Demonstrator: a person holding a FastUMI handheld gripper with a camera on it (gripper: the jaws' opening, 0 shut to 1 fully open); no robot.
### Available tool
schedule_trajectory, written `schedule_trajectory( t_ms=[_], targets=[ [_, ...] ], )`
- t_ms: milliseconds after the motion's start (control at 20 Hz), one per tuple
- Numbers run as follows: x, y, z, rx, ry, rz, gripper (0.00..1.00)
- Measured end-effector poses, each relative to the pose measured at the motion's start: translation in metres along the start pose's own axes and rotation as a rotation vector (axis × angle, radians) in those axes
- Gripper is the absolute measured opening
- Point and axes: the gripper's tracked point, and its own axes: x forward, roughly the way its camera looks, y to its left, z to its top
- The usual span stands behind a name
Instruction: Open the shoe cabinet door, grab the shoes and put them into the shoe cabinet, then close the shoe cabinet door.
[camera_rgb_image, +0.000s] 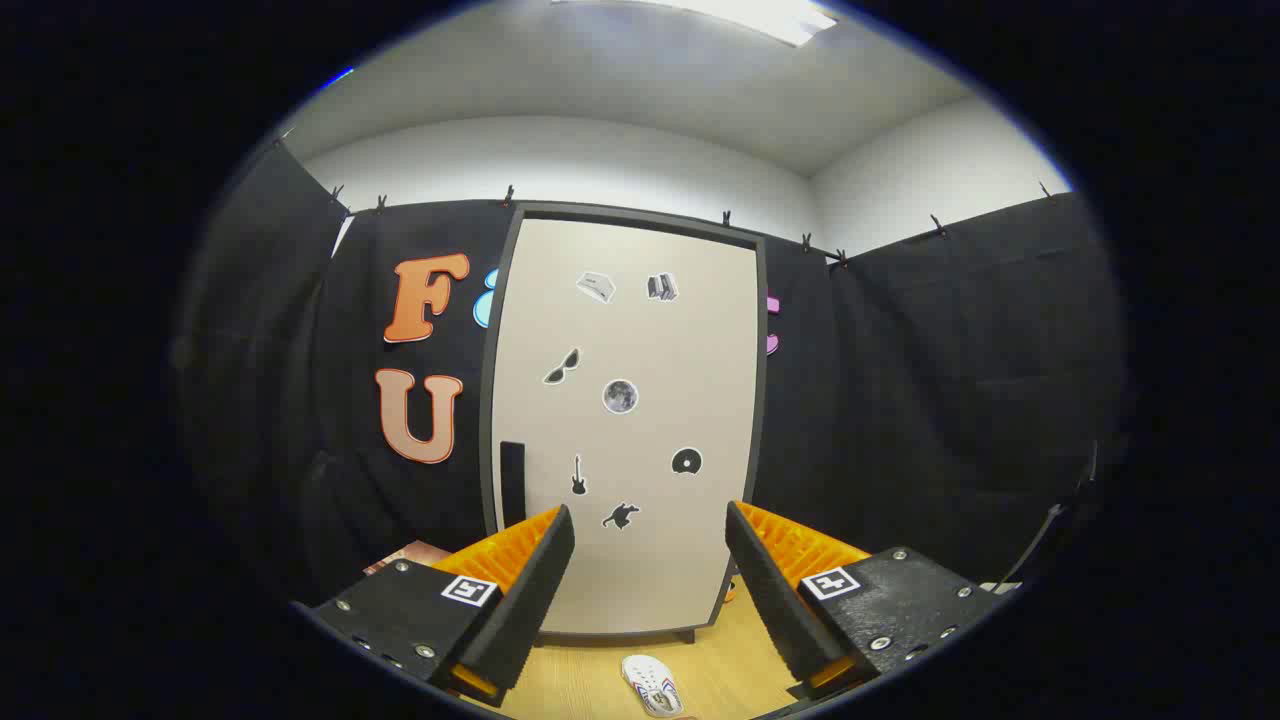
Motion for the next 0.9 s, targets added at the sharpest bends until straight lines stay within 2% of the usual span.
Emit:
schedule_trajectory(
  t_ms=[900],
  targets=[
    [0.005,0.015,-0.013,0.012,0.034,0.028,0.96]
  ],
)
